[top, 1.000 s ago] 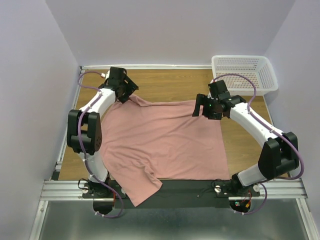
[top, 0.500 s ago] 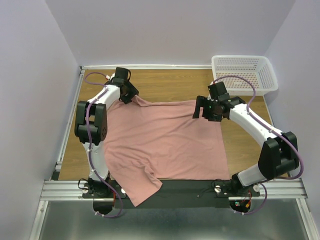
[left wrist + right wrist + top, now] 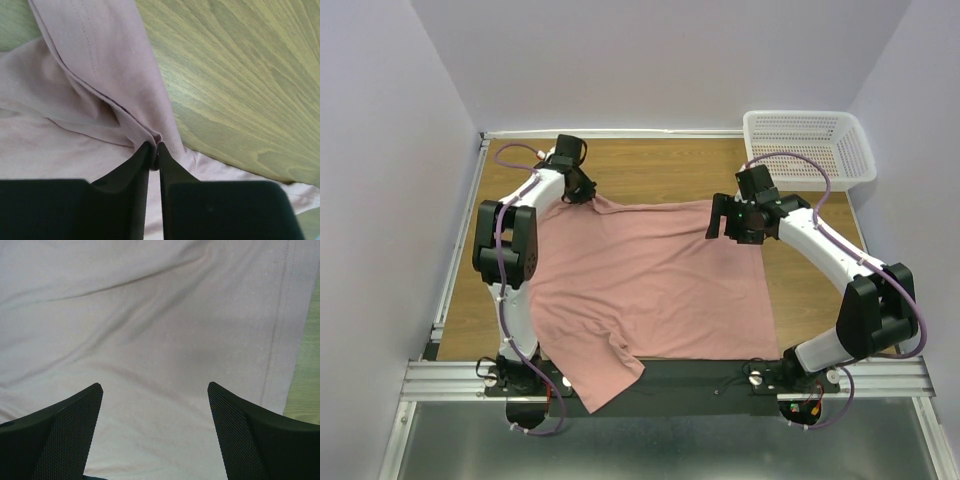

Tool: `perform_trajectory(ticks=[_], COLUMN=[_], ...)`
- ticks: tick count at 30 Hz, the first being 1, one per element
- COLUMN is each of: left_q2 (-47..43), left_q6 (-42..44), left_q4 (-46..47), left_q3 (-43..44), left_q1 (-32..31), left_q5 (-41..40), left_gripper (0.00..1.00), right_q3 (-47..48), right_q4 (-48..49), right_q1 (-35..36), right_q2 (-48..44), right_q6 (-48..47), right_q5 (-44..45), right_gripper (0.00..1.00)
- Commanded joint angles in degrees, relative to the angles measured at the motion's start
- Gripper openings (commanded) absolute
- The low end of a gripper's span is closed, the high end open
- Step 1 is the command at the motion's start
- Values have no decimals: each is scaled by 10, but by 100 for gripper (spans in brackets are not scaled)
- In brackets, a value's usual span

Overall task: Fold and stack the t-shirts
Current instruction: Flatten the tshirt out

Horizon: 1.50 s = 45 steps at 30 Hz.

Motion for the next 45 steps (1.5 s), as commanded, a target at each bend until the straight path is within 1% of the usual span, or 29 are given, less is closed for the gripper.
perform_trajectory(ticks=[1,2,3,5,12,17,19,21,22,23,24,25,26,27,28,30,31,32,33,34,35,36,38,39,40,43,45], left_q2=[10,11,13,24,94,116,129,137,137,135,126,119,111,100,78,49,13,-4,-38,-54,-68,-90,-110,-123,-129,-141,-144], left_q6=[6,12,16,24,40,54,64,72,76,79,85,88,92,96,105,111,107,103,101,99,99,98,94,90,87,69,67], left_q4=[-8,-9,-10,-9,2,65,82,90,96,108,117,125,139,146,150,146,137,130,122,105,97,87,72,69,70,83,91], left_q3=[32,40,58,94,203,211,216,221,221,219,212,208,203,191,183,149,130,111,70,48,26,-16,-60,-105,-129,-206,-241], left_q1=[-10,-13,-15,-23,-44,-49,-53,-53,-51,-50,-46,-43,-39,-34,-25,-12,-6,7,12,15,17,22,27,35,40,69,78], left_q5=[-27,-33,-43,-53,-47,-39,-37,-47,-50,-51,-52,-51,-51,-54,-62,-75,-95,-107,-131,-141,-150,-159,-156,-148,-143,-123,-126], left_gripper=[13,8,7,7,8,9,13,28,39,50,67,73,77,87,89,91,91,90,89,86,86,80,72,70,68,64,60], right_q3=[3,3,3,2,3,6,10,25,33,41,58,65,71,77,90,102,107,107,106,103,103,97,87,84,81,63,48], right_q4=[4,4,4,4,5,15,21,29,35,39,43,47,50,55,60,61,66,70,73,79,82,84,92,92,93,98,100], right_q1=[-2,-1,-2,-1,-2,-2,-2,-2,-2,-2,-5,-7,-8,-11,-17,-23,-30,-34,-44,-50,-55,-60,-69,-72,-75,-80,-87], right_q2=[-5,-5,-5,-4,2,17,23,40,47,54,73,81,89,96,110,123,132,135,140,147,147,153,159,161,164,174,176], right_q6=[-10,-11,-12,-15,-19,-25,-25,-27,-31,-33,-35,-38,-39,-39,-42,-44,-44,-44,-41,-39,-37,-34,-31,-30,-25,-17,-14], right_q5=[16,16,16,16,39,70,89,103,105,104,104,104,104,105,104,98,99,98,89,83,78,72,69,67,67,63,64], right_gripper=[93,93,93,93,93,93,93,93,92,92,91,90,89,89,87,84,81,78,72,70,68,66,62,61,58,57,57])
